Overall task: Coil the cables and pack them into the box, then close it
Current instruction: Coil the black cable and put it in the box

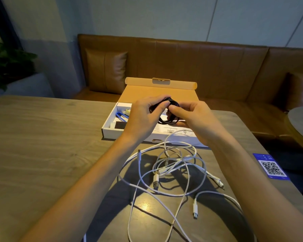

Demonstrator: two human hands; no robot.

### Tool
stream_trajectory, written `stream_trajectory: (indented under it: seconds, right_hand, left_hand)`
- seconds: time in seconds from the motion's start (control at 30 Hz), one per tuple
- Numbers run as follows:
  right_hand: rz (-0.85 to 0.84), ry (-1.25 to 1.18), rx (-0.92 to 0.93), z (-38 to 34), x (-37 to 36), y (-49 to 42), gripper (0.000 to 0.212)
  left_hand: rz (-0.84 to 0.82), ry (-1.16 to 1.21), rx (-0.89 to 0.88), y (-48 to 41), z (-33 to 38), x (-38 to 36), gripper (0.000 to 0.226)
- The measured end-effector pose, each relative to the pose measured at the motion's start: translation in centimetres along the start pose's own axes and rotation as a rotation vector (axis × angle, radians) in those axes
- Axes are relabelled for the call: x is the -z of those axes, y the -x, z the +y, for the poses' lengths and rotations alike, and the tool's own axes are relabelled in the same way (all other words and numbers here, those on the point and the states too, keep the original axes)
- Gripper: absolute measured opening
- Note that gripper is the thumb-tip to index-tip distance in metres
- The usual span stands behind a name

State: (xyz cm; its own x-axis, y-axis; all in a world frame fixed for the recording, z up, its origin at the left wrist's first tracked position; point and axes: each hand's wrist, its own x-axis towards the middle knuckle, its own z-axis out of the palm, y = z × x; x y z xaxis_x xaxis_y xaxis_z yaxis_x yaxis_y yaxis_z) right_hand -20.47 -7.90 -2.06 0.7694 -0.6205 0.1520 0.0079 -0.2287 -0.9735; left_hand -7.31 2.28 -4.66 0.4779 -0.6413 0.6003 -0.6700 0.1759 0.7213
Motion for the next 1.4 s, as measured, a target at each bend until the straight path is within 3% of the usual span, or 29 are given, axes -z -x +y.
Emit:
stream_trajectory:
  seconds: [0.2, 0.37, 0.47, 0.57, 0.63, 0.7, 0.83, 0.97, 1.1, 1.23, 1.4]
  right_hand:
    - [-0.102, -0.033, -0.077, 0.0, 1.2, -0.3, 0.016]
    - [-0.24, -0.194, -0.132, 0.6, 1.2, -0.4, 0.015]
    - [-0.307, -0.28, -0.118, 1.3, 1.6, -0.5, 0.026]
    - [-0.342, -0.263, -0.057, 2.0, 1.9, -0.6, 0.023]
    - [-0.28, -0.158, -0.019, 2.5, 1.5, -0.8, 0.026]
    - [-0.105, 0.007, 0.078, 2.8, 0.8, -1.0, 0.029]
    - [0.279, 0.407, 0.422, 3.1, 0.0, -1.0, 0.028]
    - [0.318, 0.669, 0.647, 3.5, -0.3, -0.7, 0.023]
    - [0.326, 0.632, 0.605, 3.8, -0.8, -0.7, 0.015]
    - [0.358, 0.364, 0.431, 4.0, -1.7, -0.7, 0.012]
    - [0.235, -0.005, 0.132, 3.9, -0.9, -1.4, 0.013]
  left_hand:
    - [-0.357, 0.297, 0.238, -1.2, 0.2, 2.6, 0.037]
    - [-0.324, 0.364, 0.261, -1.1, 0.1, 3.0, 0.029]
    - [-0.312, 0.214, 0.165, -0.9, 0.1, 2.7, 0.031]
    - [-0.269, 0.141, 0.102, -0.8, 0.0, 2.4, 0.033]
    - [-0.271, 0.136, 0.109, -0.7, -0.1, 2.1, 0.034]
    - [-0.293, 0.202, 0.152, -0.5, -0.1, 1.4, 0.035]
    - [-0.217, 0.212, 0.224, -0.4, -0.4, 0.5, 0.034]
    - [-0.178, 0.169, 0.243, -0.5, -0.9, 0.5, 0.029]
    - [-0.117, 0.03, 0.158, -0.5, -1.4, 0.1, 0.025]
    - [-0.067, -0.083, 0.098, -0.4, -1.8, -0.5, 0.025]
    - [-0.126, -0.007, 0.141, -0.6, -2.8, -0.1, 0.028]
